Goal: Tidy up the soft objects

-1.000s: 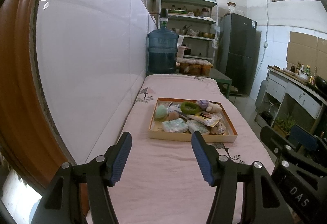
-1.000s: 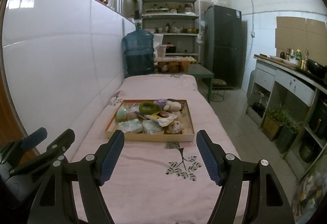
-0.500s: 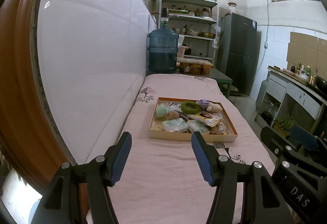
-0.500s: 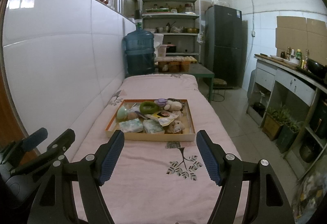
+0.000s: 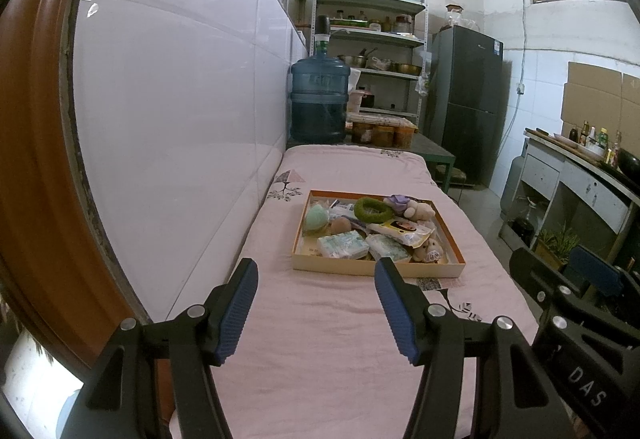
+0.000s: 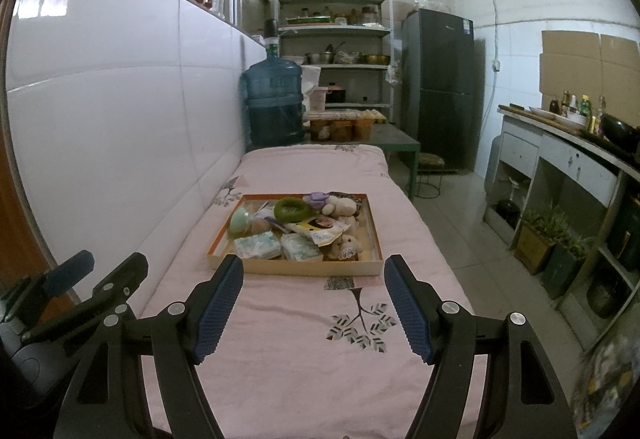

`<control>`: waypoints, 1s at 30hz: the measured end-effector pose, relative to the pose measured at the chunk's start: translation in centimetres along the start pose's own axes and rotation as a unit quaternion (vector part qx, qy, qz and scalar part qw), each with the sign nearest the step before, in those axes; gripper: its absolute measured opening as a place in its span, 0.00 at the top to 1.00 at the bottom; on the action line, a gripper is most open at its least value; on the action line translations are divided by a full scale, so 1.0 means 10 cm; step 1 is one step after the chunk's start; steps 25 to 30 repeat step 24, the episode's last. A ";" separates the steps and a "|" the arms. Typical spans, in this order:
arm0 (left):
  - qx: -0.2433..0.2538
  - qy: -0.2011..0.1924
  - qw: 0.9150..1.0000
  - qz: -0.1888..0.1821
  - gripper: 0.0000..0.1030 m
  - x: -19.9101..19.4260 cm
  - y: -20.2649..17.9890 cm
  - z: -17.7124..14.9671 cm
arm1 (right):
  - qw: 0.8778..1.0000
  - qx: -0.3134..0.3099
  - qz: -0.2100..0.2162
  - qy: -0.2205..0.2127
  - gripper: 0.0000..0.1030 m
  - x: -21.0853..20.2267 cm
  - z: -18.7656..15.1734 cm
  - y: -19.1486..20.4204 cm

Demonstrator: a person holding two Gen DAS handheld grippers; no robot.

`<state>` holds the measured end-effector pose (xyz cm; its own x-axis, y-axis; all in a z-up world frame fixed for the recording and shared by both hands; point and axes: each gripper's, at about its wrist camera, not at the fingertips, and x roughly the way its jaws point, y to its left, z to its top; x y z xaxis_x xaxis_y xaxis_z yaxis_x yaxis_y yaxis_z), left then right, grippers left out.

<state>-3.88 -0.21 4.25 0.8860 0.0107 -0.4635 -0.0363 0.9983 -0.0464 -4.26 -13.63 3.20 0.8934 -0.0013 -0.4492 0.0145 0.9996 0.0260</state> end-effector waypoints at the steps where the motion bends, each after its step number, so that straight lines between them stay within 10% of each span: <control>1: 0.000 0.000 1.000 0.000 0.41 0.00 0.00 0.00 | 1.000 0.000 0.000 0.000 0.27 0.00 0.00 0.00; 30: 0.001 0.000 1.000 0.002 0.41 0.02 0.03 -0.03 | 1.000 0.002 0.001 0.001 0.27 0.00 0.00 0.00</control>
